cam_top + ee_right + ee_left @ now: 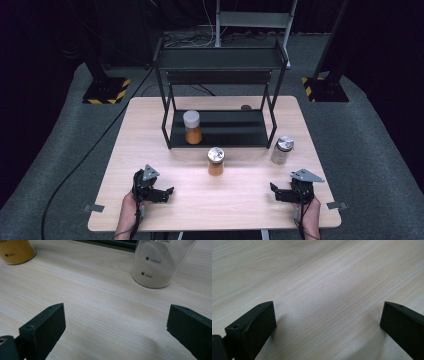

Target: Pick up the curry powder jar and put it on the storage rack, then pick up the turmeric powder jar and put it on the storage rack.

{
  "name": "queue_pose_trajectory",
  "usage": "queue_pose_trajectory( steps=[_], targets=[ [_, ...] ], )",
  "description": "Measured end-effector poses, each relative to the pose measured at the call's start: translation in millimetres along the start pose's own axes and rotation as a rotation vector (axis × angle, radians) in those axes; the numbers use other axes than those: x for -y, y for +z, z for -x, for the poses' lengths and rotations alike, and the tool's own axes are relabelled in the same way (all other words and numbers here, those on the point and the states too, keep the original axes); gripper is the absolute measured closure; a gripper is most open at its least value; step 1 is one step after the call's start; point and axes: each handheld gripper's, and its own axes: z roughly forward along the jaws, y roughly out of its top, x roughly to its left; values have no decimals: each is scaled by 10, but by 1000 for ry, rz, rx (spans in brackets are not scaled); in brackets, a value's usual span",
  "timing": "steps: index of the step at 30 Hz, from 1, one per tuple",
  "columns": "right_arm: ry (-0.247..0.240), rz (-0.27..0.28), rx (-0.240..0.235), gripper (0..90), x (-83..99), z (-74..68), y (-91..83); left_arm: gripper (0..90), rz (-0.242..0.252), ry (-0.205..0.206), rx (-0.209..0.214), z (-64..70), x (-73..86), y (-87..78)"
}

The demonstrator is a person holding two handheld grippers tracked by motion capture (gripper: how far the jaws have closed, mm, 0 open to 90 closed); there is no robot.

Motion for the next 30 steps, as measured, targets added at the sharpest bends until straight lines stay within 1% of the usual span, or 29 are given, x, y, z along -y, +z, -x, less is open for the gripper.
queue_pose_trajectory(
  steps=[3, 9, 15, 18, 19, 20, 22, 24, 25, 26, 28, 30],
  targets=[
    [-10, 6, 10, 11, 3, -12, -5, 1, 0, -6, -5, 8, 1, -1],
    [-36, -6, 25, 11, 0, -41, 7, 2, 0, -7, -8, 11, 3, -3],
    [-25, -12, 29, 11, -1, -34, 10, 3, 0, -12, -13, 17, 6, -6],
    [-24, -16, 39, 11, -3, -36, 15, 3, 0, -12, -13, 16, 6, -6],
    [-19, -19, 49, 9, -4, -39, 16, 3, 0, -12, -13, 16, 6, -7],
    [-4, -19, 71, 7, -3, -44, 13, 3, 0, -11, -13, 16, 7, -8],
    [16, -2, 81, 6, 3, -39, -3, 4, 1, -15, -16, 23, 13, -13],
    [42, -2, 118, 8, 5, -36, -8, 4, 0, -14, -16, 23, 13, -14],
    [50, 3, 124, 7, 7, -42, -13, 4, 1, -16, -16, 24, 13, -14],
    [69, 15, 131, 2, 8, -60, -22, 4, 1, -16, -16, 24, 13, -14],
    [107, 38, 133, 0, 2, -101, -32, 4, 1, -16, -16, 24, 13, -14],
    [136, 64, 119, 0, -28, -187, -26, 4, 2, -16, -16, 24, 13, -14]
  ],
)
